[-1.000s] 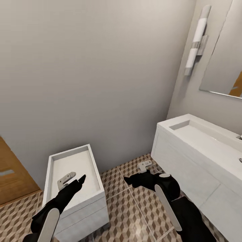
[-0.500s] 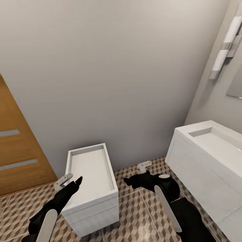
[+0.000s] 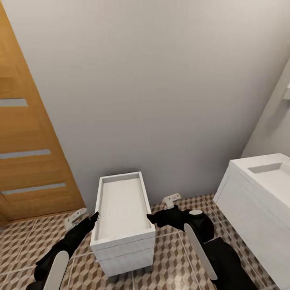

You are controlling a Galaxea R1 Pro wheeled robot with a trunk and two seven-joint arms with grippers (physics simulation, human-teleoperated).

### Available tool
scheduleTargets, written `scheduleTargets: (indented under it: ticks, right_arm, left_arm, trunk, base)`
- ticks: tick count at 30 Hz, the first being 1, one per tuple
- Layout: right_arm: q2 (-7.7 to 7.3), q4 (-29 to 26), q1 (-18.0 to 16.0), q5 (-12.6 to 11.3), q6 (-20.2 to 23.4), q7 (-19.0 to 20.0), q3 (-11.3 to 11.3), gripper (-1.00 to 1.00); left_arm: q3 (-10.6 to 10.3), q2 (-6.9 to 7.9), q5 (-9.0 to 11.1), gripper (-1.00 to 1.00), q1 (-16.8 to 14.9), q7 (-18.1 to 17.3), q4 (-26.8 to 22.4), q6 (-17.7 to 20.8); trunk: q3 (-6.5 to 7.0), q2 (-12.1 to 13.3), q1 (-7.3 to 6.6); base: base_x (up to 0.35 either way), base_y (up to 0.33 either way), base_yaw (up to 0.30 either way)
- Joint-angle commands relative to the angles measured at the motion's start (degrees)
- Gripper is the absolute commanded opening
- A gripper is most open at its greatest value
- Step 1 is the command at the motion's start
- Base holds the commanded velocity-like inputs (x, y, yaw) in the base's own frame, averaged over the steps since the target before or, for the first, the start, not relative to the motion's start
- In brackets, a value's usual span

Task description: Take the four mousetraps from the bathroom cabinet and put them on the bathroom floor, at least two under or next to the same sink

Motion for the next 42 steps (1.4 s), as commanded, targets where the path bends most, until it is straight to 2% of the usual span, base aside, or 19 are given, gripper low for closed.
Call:
scheduleTargets:
  ticks: [1,10,27,30,33,37,42]
  right_arm:
    - [0.0,0.0,0.0,0.0,-0.03,0.0,0.05,1.0]
    - [0.0,0.0,0.0,0.0,-0.05,-0.1,0.07,1.0]
    - [0.0,0.0,0.01,0.07,-0.05,-0.22,0.03,1.0]
    - [0.0,0.0,0.01,0.08,-0.02,-0.21,-0.21,1.0]
    - [0.04,0.0,0.01,0.1,0.01,-0.23,-0.41,1.0]
    - [0.16,0.0,0.01,0.25,0.09,-0.25,-0.6,1.0]
    - [0.3,0.0,0.01,0.39,0.11,-0.26,-0.62,1.0]
  left_arm:
    - [0.06,0.0,-0.08,1.0,-0.02,0.04,0.05,0.0]
    - [0.19,0.0,-0.12,1.0,-0.35,0.07,3.25,-0.04]
    - [0.22,0.03,-0.1,1.0,-0.86,0.08,6.34,-0.09]
    - [0.38,0.14,-0.08,1.0,-1.93,0.06,8.85,-0.03]
    - [1.49,0.2,0.02,1.0,-3.12,-0.05,11.33,0.03]
    - [4.72,0.19,0.21,1.0,-4.21,-0.58,14.83,0.11]
    - [6.42,0.24,0.28,1.0,-5.04,-0.83,16.39,0.22]
  trunk:
    - [0.2,0.42,-0.23]
    - [2.23,4.03,-2.2]
    - [6.35,10.85,-5.94]
    - [7.07,12.05,-6.6]
    - [7.79,13.25,-7.26]
    - [8.72,14.86,-8.13]
    - [9.82,16.86,-9.23]
  base:
    - [0.0,0.0,0.276]
    - [0.0,0.0,0.262]
    - [0.0,0.0,0.254]
    - [0.0,0.0,0.254]
    - [0.0,0.0,0.255]
    - [0.0,0.0,0.261]
    - [0.0,0.0,0.273]
